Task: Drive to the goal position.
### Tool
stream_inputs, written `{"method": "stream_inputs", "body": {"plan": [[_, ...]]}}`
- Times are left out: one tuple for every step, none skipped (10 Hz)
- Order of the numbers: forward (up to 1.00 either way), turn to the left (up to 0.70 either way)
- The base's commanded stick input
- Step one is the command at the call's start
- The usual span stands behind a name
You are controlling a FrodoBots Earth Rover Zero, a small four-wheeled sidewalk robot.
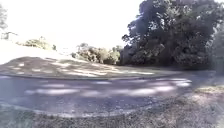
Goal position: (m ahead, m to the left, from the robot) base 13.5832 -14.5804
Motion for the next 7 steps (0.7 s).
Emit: {"method": "stream_inputs", "body": {"plan": [[0.45,0.0],[0.45,0.0],[0.45,0.0],[0.45,0.0],[0.45,0.0],[0.45,0.0],[0.45,0.0]]}}
